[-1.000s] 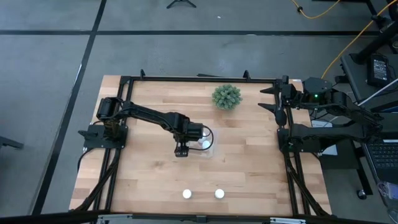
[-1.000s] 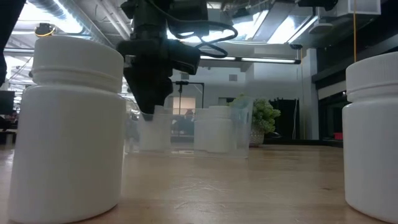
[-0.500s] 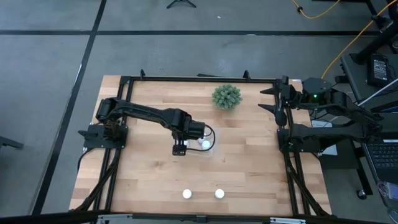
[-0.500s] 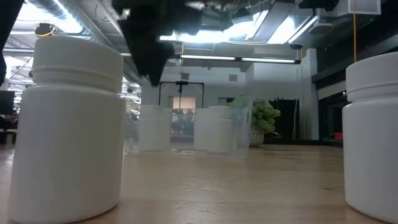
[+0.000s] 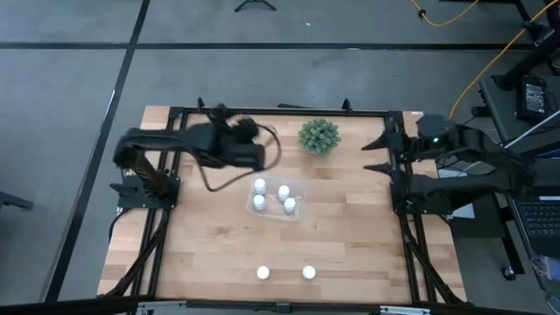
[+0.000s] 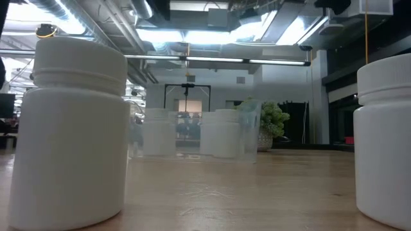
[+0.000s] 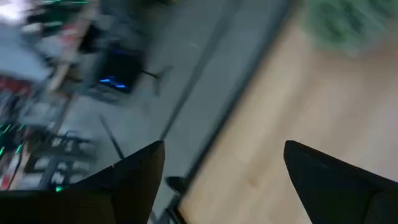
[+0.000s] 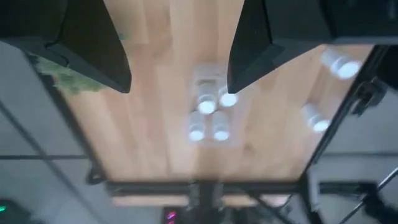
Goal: Pick and place pill bottles into a basket
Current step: Put the white pill bottle into the transparent bin
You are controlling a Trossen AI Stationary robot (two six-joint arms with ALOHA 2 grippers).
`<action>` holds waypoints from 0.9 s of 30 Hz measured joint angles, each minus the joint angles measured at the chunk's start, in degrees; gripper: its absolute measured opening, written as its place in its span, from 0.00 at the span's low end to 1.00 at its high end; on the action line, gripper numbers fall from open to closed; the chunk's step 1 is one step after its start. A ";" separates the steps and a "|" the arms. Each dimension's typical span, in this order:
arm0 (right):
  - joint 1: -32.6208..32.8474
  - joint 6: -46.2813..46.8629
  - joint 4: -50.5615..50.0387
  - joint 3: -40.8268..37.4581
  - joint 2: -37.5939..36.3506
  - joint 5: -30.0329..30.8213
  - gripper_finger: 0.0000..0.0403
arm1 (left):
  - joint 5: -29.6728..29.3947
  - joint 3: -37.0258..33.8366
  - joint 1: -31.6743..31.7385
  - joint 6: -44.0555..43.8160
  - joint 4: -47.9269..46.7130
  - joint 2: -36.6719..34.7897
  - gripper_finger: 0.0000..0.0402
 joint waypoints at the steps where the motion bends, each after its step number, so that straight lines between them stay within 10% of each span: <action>1: 1.48 -0.11 -0.22 0.00 0.84 0.80 0.67 | -2.10 -0.15 0.37 -2.04 -0.36 -1.44 0.80; 13: 22.70 8.26 5.62 2.68 23.29 10.56 0.67 | -14.14 -10.69 5.80 -7.44 -0.27 -22.43 0.80; 27: 36.88 47.49 -10.28 39.96 62.86 19.86 0.67 | -10.10 -24.66 3.54 -5.48 -0.18 -39.90 0.80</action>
